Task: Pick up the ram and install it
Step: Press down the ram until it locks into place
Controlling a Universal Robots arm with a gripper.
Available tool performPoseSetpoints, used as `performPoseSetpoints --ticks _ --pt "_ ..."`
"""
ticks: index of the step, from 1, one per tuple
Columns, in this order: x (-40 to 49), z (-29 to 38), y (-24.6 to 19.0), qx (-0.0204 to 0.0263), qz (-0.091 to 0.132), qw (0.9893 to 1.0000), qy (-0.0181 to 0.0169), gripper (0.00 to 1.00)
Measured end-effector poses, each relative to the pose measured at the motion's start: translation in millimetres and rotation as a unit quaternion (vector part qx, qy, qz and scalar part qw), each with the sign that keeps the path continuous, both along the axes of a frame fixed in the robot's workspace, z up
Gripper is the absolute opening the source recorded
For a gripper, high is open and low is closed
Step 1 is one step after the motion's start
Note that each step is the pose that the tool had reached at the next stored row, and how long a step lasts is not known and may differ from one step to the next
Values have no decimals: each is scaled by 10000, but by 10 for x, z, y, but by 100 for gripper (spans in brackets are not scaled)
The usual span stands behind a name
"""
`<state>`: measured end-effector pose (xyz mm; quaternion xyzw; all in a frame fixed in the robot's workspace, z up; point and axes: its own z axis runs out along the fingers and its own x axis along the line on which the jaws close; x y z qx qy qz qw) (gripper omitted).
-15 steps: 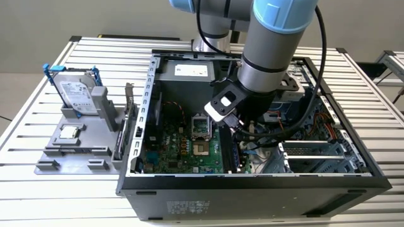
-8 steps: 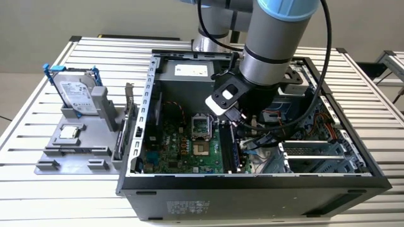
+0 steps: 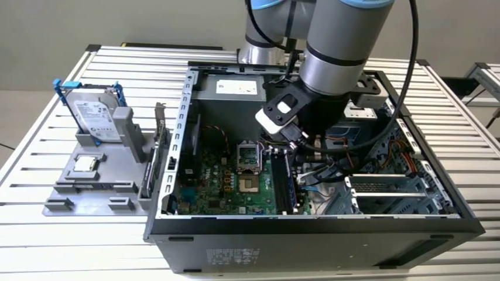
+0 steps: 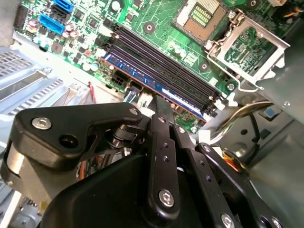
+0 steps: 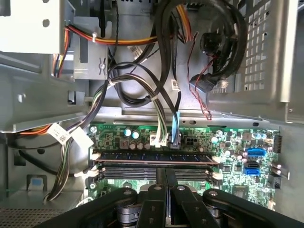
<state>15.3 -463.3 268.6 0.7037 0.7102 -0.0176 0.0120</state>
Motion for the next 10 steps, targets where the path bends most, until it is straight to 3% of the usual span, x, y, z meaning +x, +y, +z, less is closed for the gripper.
performPoseSetpoints --ticks 10 --pt "0 200 0 1 0 10000 0 0"
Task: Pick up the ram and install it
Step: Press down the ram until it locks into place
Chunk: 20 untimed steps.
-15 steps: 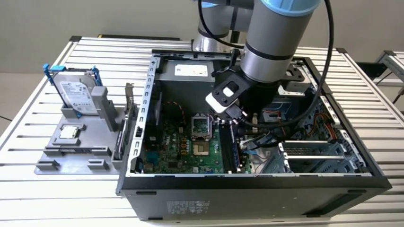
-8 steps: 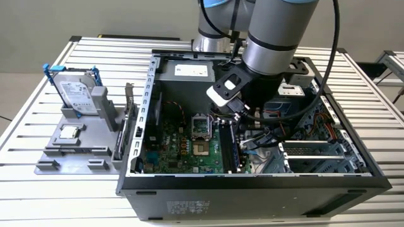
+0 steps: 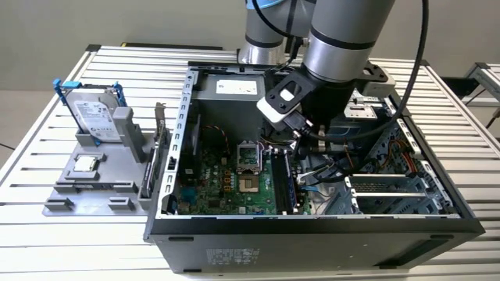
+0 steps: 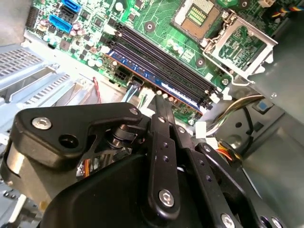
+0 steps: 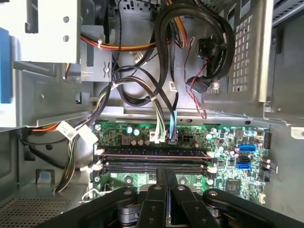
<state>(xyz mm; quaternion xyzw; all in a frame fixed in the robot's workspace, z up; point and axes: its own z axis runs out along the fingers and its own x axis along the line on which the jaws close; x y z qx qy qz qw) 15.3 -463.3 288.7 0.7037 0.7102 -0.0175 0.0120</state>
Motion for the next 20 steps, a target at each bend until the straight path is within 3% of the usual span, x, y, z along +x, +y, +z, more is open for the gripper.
performPoseSetpoints --ticks 12,20 --pt "0 182 0 0 0 10000 0 0" --pt "0 227 0 2 0 10000 0 0"
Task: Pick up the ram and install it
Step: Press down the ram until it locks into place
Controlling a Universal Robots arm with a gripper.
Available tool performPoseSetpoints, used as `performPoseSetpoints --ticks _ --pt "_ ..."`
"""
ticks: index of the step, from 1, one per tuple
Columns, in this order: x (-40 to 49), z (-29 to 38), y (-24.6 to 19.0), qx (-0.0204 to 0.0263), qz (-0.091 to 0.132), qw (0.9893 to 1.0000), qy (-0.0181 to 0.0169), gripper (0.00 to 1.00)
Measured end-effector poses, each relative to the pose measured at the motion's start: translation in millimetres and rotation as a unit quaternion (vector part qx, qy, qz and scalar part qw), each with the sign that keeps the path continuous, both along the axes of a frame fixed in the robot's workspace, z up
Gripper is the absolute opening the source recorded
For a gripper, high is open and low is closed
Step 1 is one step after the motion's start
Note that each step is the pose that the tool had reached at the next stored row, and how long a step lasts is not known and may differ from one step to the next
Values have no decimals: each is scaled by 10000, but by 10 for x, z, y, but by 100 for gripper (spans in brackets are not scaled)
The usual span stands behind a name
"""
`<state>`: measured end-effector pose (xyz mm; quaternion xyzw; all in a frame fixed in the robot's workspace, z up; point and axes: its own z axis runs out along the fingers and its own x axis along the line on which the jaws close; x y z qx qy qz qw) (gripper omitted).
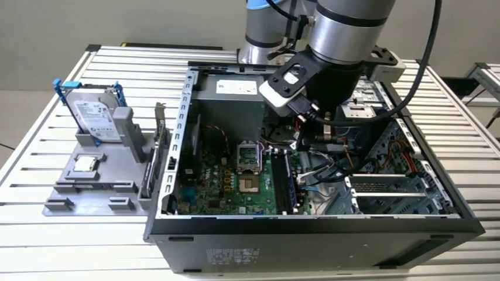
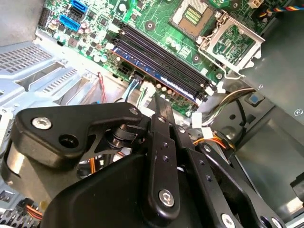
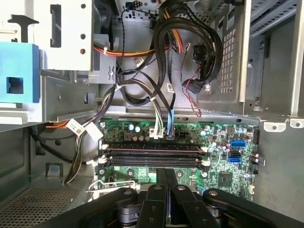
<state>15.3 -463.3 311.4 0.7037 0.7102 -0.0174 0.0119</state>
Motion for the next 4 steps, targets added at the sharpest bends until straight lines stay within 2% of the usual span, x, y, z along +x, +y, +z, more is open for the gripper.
performPoseSetpoints --ticks 4 --pt "0 6 0 -1 0 10000 0 0"
